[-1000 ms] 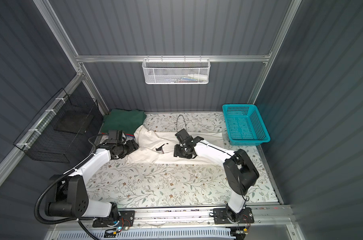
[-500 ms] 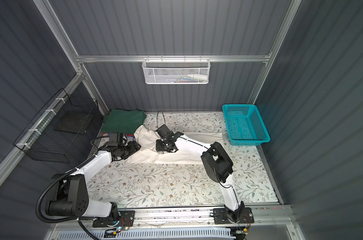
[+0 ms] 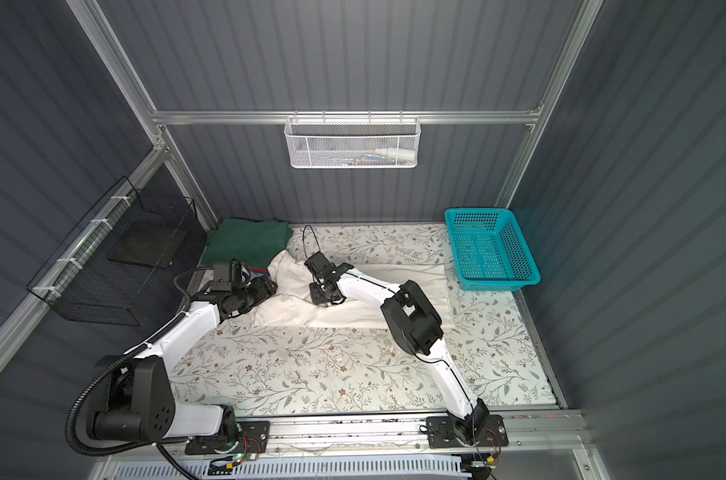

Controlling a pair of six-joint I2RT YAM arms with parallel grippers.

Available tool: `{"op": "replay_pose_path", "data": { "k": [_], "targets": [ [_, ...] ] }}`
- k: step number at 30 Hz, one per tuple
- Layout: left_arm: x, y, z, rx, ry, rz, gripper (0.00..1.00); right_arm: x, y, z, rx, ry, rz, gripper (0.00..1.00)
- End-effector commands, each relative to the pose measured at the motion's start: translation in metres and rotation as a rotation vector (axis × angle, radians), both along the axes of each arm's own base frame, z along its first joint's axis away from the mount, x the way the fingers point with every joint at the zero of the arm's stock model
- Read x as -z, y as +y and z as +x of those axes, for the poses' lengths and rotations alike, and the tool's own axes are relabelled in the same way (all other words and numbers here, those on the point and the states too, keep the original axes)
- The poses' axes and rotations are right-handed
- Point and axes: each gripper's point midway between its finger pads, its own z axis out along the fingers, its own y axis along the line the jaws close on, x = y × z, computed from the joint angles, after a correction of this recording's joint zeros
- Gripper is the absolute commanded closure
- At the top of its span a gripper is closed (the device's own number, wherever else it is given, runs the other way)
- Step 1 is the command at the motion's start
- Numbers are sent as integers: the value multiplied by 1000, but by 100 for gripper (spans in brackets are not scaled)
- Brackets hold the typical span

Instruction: Fold and stack the t-shirts

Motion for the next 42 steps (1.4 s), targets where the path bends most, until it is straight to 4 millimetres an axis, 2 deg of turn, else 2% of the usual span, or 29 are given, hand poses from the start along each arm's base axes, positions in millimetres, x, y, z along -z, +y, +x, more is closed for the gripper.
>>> {"op": "replay_pose_path", "data": {
  "k": [1, 16, 26, 35, 42],
  "targets": [
    [-5, -4, 9, 1, -8, -33, 23, 2, -1, 6, -14, -15, -35, 58],
    [7, -6, 11, 1, 15, -50, 24, 18, 10, 11, -45, 8, -37, 56],
    [21, -10, 7, 4, 41, -76, 24, 17, 18, 12, -57, 27, -25, 55],
    [23, -13, 6, 14, 40, -96, 24, 32, 8, 13, -42, 44, -98, 60],
    [25, -15, 9, 20, 41, -106, 24, 30, -3, 16, -28, 12, -156, 61]
  ]
}}
